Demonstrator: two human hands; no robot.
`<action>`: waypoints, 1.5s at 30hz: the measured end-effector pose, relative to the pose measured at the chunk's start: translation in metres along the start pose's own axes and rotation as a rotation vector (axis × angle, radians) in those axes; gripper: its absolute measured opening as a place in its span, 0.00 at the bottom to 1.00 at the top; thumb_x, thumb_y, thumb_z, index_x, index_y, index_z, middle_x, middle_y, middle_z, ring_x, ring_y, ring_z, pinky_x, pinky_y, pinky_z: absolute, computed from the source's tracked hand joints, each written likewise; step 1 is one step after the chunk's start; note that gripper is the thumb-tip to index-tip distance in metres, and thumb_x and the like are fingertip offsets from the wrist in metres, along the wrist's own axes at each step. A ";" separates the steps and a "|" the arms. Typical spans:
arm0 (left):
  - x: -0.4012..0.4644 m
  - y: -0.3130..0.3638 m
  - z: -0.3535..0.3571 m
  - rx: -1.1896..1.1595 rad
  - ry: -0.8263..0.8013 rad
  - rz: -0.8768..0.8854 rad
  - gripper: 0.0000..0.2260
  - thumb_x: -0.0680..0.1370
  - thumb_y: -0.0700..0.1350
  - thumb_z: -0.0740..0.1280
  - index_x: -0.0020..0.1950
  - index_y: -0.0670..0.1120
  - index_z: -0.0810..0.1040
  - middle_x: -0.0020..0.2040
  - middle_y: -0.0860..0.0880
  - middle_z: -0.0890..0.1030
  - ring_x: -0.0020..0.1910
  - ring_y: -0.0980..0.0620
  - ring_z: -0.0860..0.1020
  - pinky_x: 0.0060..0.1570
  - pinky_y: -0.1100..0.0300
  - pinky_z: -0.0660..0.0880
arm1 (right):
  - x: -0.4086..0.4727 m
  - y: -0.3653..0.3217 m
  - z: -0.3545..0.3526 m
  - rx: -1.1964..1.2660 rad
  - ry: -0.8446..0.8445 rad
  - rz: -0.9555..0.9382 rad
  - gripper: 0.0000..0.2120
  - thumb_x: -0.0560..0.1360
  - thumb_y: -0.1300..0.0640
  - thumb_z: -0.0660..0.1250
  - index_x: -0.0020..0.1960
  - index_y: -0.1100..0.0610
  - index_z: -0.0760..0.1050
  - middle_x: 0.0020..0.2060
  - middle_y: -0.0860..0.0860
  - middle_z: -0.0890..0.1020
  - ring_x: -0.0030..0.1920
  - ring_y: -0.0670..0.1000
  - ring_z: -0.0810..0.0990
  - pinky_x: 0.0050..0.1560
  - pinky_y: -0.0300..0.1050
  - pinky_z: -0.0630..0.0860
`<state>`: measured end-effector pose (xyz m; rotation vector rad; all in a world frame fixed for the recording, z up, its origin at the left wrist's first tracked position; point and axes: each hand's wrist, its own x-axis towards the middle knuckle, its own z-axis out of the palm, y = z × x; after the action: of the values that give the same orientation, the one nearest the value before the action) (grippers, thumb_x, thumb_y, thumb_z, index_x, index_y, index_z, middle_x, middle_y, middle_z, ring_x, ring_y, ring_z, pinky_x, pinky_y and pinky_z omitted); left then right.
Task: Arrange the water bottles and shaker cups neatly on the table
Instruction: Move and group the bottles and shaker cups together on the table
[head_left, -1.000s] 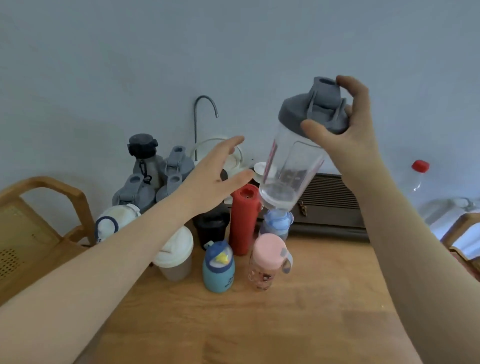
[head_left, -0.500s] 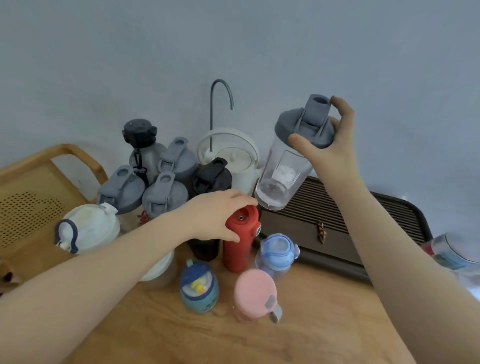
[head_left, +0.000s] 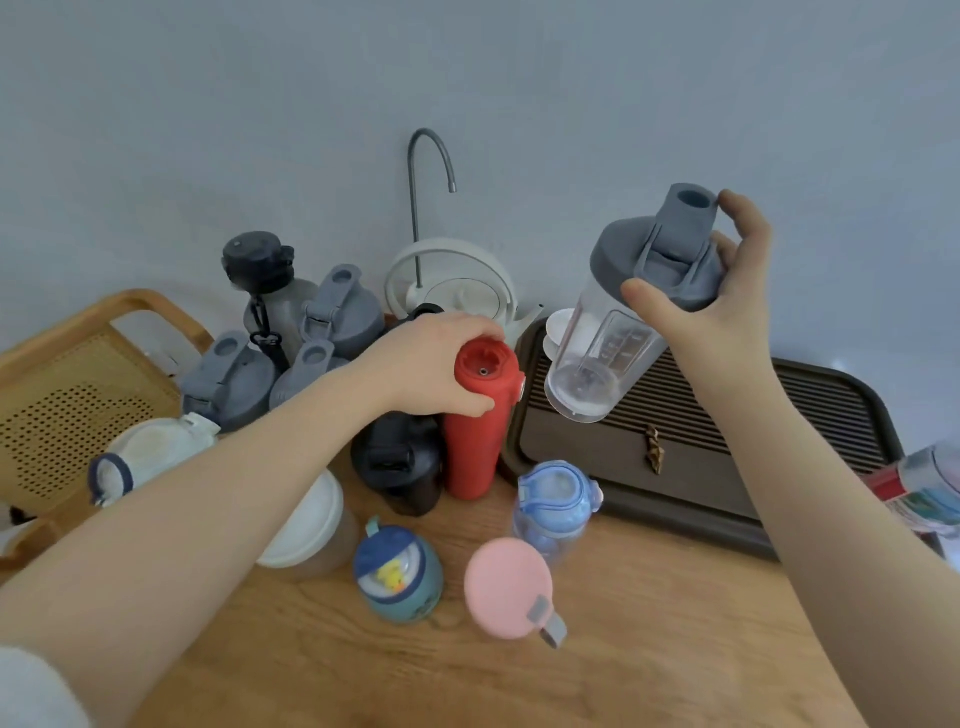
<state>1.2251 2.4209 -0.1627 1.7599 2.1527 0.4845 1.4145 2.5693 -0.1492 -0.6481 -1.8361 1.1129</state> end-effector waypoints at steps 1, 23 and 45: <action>0.002 -0.001 0.000 0.018 -0.002 -0.004 0.28 0.67 0.49 0.73 0.65 0.51 0.70 0.62 0.51 0.74 0.61 0.51 0.72 0.61 0.53 0.69 | -0.002 0.001 0.001 0.007 -0.001 0.009 0.42 0.61 0.48 0.73 0.69 0.49 0.56 0.57 0.50 0.74 0.56 0.42 0.77 0.56 0.36 0.74; 0.026 -0.007 0.014 0.071 0.027 -0.108 0.31 0.75 0.48 0.66 0.75 0.47 0.56 0.73 0.45 0.63 0.68 0.44 0.66 0.65 0.54 0.64 | -0.036 0.000 0.014 -0.003 -0.179 -0.059 0.43 0.59 0.48 0.74 0.68 0.45 0.56 0.59 0.42 0.72 0.57 0.38 0.76 0.56 0.30 0.72; 0.042 -0.014 0.021 -0.026 0.064 -0.160 0.27 0.76 0.46 0.66 0.72 0.47 0.60 0.71 0.45 0.64 0.69 0.44 0.64 0.67 0.53 0.62 | -0.035 0.009 0.021 0.015 -0.230 -0.087 0.44 0.60 0.49 0.74 0.70 0.52 0.55 0.60 0.44 0.72 0.59 0.42 0.76 0.57 0.35 0.73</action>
<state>1.2142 2.4605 -0.1886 1.5625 2.2973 0.5324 1.4134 2.5375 -0.1758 -0.4417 -2.0284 1.1817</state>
